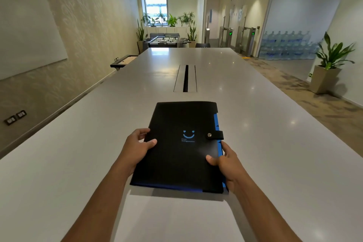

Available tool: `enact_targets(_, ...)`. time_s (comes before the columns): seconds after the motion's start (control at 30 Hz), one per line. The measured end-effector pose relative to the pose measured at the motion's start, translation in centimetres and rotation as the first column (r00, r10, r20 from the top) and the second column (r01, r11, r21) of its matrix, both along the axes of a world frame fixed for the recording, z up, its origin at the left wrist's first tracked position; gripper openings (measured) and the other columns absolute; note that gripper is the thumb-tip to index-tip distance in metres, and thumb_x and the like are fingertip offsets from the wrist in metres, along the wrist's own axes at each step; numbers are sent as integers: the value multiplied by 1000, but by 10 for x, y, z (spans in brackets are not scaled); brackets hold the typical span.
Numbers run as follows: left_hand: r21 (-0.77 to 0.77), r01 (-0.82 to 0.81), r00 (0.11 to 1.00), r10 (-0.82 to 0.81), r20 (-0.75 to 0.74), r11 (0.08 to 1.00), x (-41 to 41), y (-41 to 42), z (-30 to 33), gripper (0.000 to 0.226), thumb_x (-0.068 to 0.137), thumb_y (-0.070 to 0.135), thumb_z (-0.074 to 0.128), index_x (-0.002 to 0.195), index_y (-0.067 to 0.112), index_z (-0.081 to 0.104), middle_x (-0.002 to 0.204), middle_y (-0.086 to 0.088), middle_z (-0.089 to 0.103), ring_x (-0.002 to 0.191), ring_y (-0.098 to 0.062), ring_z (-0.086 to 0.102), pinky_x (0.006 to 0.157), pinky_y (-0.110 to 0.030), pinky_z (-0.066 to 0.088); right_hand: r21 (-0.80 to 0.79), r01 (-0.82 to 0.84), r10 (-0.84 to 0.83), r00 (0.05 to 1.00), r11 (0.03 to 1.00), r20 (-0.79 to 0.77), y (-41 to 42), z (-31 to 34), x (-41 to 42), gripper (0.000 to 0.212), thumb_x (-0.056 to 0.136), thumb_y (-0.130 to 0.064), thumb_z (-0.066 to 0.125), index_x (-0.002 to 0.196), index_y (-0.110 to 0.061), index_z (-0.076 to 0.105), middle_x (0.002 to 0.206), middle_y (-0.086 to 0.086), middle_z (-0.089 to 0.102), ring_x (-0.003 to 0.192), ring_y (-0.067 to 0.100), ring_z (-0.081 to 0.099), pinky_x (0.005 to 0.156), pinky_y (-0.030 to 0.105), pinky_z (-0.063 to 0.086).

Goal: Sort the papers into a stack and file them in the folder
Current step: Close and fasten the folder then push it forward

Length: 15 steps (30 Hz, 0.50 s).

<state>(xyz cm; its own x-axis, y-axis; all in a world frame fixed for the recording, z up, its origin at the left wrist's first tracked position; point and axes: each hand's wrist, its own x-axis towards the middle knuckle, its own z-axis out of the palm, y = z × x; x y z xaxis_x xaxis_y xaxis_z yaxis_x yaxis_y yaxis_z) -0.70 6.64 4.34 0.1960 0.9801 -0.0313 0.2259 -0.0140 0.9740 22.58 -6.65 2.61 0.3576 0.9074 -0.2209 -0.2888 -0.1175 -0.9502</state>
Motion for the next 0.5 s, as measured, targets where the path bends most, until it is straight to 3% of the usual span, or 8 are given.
enact_targets(0.13, 67, 13, 994, -6, -109, 998, -1, 17, 2, 43, 87, 22, 71, 127, 29, 55, 129, 4, 53, 113, -23, 56, 93, -44, 53, 13, 49, -49, 999, 999, 18, 37, 15, 4, 48, 85, 11, 60, 113, -28, 57, 100, 6, 73, 82, 23, 73, 56, 31, 60)
enact_targets(0.2, 142, -32, 989, 51, -137, 989, 2, 26, -1, 39, 87, 22, 70, 123, 28, 57, 129, 1, 55, 110, -21, 57, 89, -40, 55, -7, 53, -53, 997, 999, 56, 58, 19, 7, 50, 85, 9, 61, 118, -27, 54, 101, 5, 70, 82, 21, 71, 56, 29, 59)
enact_targets(0.27, 209, -73, 984, 105, -145, 975, 5, 38, -5, 34, 88, 23, 70, 120, 25, 60, 128, -1, 57, 107, -19, 57, 81, -32, 55, -38, 51, -46, 992, 998, 117, 81, 19, 10, 57, 86, 5, 63, 133, -22, 47, 115, 10, 66, 94, 25, 68, 72, 38, 61)
enact_targets(0.33, 237, -87, 977, 129, -167, 968, 7, 54, -9, 31, 89, 24, 69, 119, 23, 61, 127, -3, 58, 106, -18, 56, 76, -27, 53, -56, 69, -57, 978, 996, 203, 105, 16, 11, 55, 85, 1, 65, 134, -19, 47, 121, 12, 63, 99, 26, 65, 83, 42, 58)
enact_targets(0.5, 262, -66, 947, 143, -287, 963, 11, 106, -17, 30, 89, 24, 68, 118, 17, 62, 125, -8, 61, 110, -25, 58, 91, -40, 52, -77, 123, -88, 931, 989, 354, 163, -2, 8, 42, 85, -8, 68, 123, -16, 53, 115, 9, 63, 103, 25, 62, 88, 41, 54)
